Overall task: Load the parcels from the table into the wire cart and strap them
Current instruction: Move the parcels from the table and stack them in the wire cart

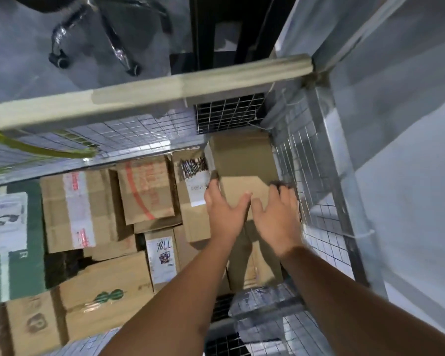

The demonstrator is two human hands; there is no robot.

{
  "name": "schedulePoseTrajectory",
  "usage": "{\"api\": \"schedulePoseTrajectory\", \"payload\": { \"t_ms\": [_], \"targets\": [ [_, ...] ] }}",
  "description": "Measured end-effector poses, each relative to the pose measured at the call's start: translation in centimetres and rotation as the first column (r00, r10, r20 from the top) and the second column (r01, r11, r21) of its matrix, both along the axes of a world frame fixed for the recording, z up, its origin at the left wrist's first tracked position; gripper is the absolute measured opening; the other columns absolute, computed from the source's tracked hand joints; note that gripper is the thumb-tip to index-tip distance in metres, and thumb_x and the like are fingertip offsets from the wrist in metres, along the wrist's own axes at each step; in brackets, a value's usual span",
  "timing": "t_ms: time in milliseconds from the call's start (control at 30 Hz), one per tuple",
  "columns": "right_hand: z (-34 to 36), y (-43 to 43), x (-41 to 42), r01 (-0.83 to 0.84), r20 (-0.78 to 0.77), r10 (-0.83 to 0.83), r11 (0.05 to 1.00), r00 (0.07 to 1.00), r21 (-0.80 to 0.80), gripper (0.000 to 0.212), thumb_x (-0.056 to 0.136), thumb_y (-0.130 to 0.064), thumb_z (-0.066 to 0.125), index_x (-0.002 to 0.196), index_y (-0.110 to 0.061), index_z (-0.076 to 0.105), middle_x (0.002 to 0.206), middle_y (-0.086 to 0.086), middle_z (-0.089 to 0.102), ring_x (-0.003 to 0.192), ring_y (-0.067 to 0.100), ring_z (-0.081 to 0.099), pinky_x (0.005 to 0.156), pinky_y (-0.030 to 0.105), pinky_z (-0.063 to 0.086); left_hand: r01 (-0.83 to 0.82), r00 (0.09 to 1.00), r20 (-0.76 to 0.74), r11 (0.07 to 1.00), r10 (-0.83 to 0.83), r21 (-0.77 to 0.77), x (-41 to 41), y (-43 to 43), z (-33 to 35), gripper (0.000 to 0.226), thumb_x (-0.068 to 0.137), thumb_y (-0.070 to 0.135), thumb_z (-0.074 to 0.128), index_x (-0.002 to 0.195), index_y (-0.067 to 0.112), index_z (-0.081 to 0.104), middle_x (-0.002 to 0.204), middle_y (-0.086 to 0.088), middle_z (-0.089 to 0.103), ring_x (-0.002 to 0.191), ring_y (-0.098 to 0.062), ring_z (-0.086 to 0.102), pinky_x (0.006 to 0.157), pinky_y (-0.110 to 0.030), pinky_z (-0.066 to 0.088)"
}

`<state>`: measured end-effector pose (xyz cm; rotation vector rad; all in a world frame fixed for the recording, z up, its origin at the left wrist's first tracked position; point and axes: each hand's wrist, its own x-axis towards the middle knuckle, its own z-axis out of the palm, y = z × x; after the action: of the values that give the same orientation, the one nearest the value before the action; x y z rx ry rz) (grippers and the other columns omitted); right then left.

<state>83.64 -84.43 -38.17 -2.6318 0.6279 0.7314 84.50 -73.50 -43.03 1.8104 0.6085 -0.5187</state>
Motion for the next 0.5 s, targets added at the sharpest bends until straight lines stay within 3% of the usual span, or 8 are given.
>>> {"api": "schedulePoseTrajectory", "payload": {
  "t_ms": [100, 167, 200, 267, 333, 400, 433, 500],
  "targets": [
    [0.4, -0.7, -0.1, -0.005, -0.054, 0.006, 1.000, 0.999, 0.024, 0.062, 0.106, -0.044, 0.034, 0.160, -0.014, 0.031, 0.168, 0.010, 0.025, 0.158, 0.030, 0.007, 0.129, 0.045, 0.004, 0.033, 0.998, -0.042, 0.995, -0.037, -0.089, 0.2, 0.6, 0.6, 0.084, 0.089, 0.038, 0.079, 0.156, 0.022, 0.031, 0.155, -0.008, 0.042, 0.139, -0.022, 0.048, 0.119, -0.039, 0.039],
    [0.8, -1.0, 0.2, 0.037, -0.089, -0.033, 0.998, 0.996, 0.049, 0.062, 0.105, -0.045, 0.036, 0.161, -0.017, 0.031, 0.169, 0.011, 0.023, 0.158, 0.029, 0.007, 0.129, 0.043, 0.007, 0.096, 0.993, -0.046, 0.975, -0.107, -0.201, 0.5, 2.6, 1.3, 0.059, 0.093, 0.030, 0.077, 0.141, 0.038, 0.044, 0.143, -0.007, 0.058, 0.125, -0.021, 0.061, 0.109, -0.040, 0.049],
    [1.1, -0.9, 0.3, 0.077, -0.111, -0.069, 0.995, 0.991, 0.071, 0.063, 0.105, -0.045, 0.037, 0.161, -0.019, 0.030, 0.170, 0.010, 0.020, 0.158, 0.029, 0.008, 0.129, 0.045, 0.011, 0.131, 0.988, -0.050, 0.956, -0.149, -0.264, 0.4, 3.6, 1.7, 0.057, 0.095, 0.025, 0.076, 0.138, 0.046, 0.044, 0.140, -0.005, 0.062, 0.118, -0.018, 0.064, 0.102, -0.036, 0.052],
    [1.7, -0.2, 0.1, 0.137, -0.150, -0.120, 0.984, 0.982, 0.112, 0.065, 0.104, -0.048, 0.040, 0.163, -0.026, 0.025, 0.172, 0.007, 0.014, 0.157, 0.030, 0.014, 0.126, 0.049, 0.021, 0.197, 0.967, -0.092, 0.926, -0.238, -0.321, -0.2, 6.1, 2.6, 0.076, 0.096, 0.026, 0.075, 0.155, 0.045, 0.031, 0.148, 0.005, 0.053, 0.123, -0.012, 0.060, 0.100, -0.027, 0.051],
    [2.6, 0.5, -0.4, 0.154, -0.165, -0.129, 0.977, 0.978, 0.150, 0.067, 0.103, -0.049, 0.044, 0.163, -0.031, 0.022, 0.172, 0.006, 0.012, 0.154, 0.034, 0.021, 0.122, 0.054, 0.030, 0.297, 0.936, -0.120, 0.927, -0.330, -0.229, -1.0, 8.2, 3.5, 0.083, 0.099, 0.033, 0.070, 0.165, 0.031, 0.020, 0.157, 0.007, 0.043, 0.136, -0.012, 0.049, 0.105, -0.023, 0.040],
    [3.2, 1.1, -0.6, 0.093, -0.134, -0.075, 0.988, 0.988, 0.127, 0.072, 0.099, -0.053, 0.050, 0.162, -0.037, 0.019, 0.170, 0.007, 0.013, 0.154, 0.033, 0.021, 0.119, 0.056, 0.034, 0.501, 0.859, -0.115, 0.865, -0.499, -0.013, -1.5, 10.3, 3.0, 0.071, 0.103, 0.036, 0.062, 0.163, 0.022, 0.027, 0.165, -0.002, 0.037, 0.148, -0.021, 0.038, 0.115, -0.027, 0.031],
    [3.2, 1.3, -0.6, 0.035, -0.109, -0.023, 0.994, 0.994, 0.103, 0.076, 0.096, -0.058, 0.052, 0.162, -0.040, 0.017, 0.170, 0.007, 0.013, 0.154, 0.032, 0.019, 0.119, 0.056, 0.034, 0.622, 0.783, -0.111, 0.776, -0.612, 0.108, -1.9, 11.0, 2.4, 0.068, 0.105, 0.038, 0.058, 0.163, 0.021, 0.027, 0.167, -0.006, 0.033, 0.153, -0.024, 0.031, 0.122, -0.032, 0.027],
    [2.7, 1.9, 0.4, -0.054, -0.088, 0.059, 0.996, 0.994, 0.065, 0.089, 0.086, -0.076, 0.050, 0.160, -0.047, 0.010, 0.168, 0.011, 0.014, 0.155, 0.033, 0.017, 0.120, 0.055, 0.031, 0.797, 0.565, -0.149, 0.490, -0.812, 0.353, -2.1, 11.6, 0.4, 0.073, 0.106, 0.047, 0.048, 0.166, 0.021, 0.016, 0.173, -0.007, 0.016, 0.159, -0.028, 0.011, 0.130, -0.042, 0.013]
  ]
}}
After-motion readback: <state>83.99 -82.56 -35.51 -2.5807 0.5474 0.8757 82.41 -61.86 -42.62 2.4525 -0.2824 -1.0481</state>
